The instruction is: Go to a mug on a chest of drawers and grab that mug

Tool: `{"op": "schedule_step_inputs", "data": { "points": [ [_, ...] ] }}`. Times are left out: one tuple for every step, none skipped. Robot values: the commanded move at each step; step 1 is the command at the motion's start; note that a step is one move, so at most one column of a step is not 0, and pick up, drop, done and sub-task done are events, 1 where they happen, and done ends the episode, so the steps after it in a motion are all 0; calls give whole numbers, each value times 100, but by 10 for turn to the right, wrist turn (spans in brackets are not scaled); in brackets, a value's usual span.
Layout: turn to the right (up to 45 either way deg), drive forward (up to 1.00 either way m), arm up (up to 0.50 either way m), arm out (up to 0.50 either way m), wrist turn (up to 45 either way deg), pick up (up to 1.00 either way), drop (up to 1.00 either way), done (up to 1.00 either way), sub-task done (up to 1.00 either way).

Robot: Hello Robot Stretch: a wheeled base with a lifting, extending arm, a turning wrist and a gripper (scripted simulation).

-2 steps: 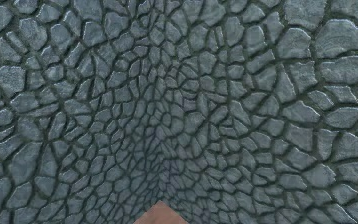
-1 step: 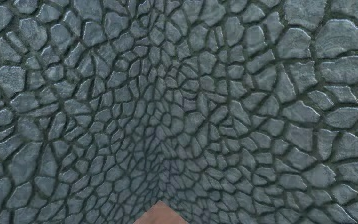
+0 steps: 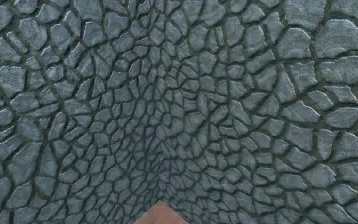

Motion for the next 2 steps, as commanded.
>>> {"op": "schedule_step_inputs", "data": {
  "points": [
    [0,0,0,0,450,0,0,0,0],
    [0,0,0,0,450,0,0,0,0]
  ]
}}
